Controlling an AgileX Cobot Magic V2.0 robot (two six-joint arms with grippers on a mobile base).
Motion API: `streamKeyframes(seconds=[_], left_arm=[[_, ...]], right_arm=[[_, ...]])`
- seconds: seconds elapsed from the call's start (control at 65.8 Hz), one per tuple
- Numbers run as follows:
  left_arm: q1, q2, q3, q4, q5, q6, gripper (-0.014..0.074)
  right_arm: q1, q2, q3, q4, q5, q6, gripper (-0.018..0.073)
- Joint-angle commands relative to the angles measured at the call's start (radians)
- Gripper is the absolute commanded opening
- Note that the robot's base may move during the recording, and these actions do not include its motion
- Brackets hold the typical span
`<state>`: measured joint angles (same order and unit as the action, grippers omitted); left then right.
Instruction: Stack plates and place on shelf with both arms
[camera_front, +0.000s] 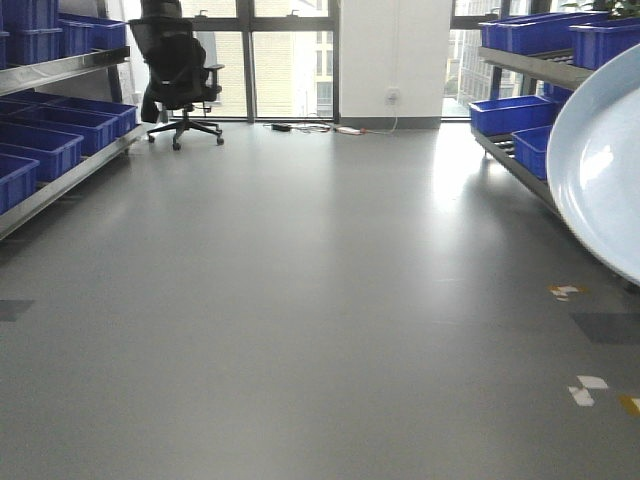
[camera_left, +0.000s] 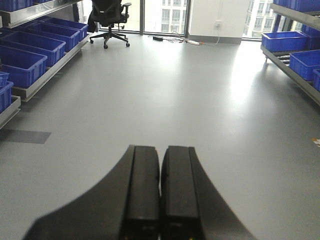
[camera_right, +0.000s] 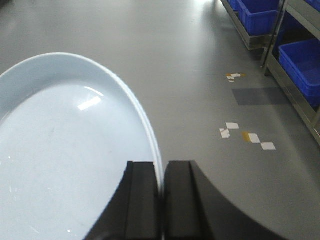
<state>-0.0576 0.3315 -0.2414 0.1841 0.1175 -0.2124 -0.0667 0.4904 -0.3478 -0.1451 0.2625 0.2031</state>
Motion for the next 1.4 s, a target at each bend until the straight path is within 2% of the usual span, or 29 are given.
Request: streamKeyframes(seconds=[0.0,1.384], left_arm=[[-0.007,0.007,-0.03,-0.003,-0.089,-0.001,0.0083],[-0.007,0.007,-0.03,-0.003,-0.089,-0.001,0.0083]], right_arm=[[-0.005,-0.001,-0.031,-0.006,-0.102,0.0,0.0057],[-0.005,-0.001,-0.031,-0.006,-0.102,0.0,0.0057]])
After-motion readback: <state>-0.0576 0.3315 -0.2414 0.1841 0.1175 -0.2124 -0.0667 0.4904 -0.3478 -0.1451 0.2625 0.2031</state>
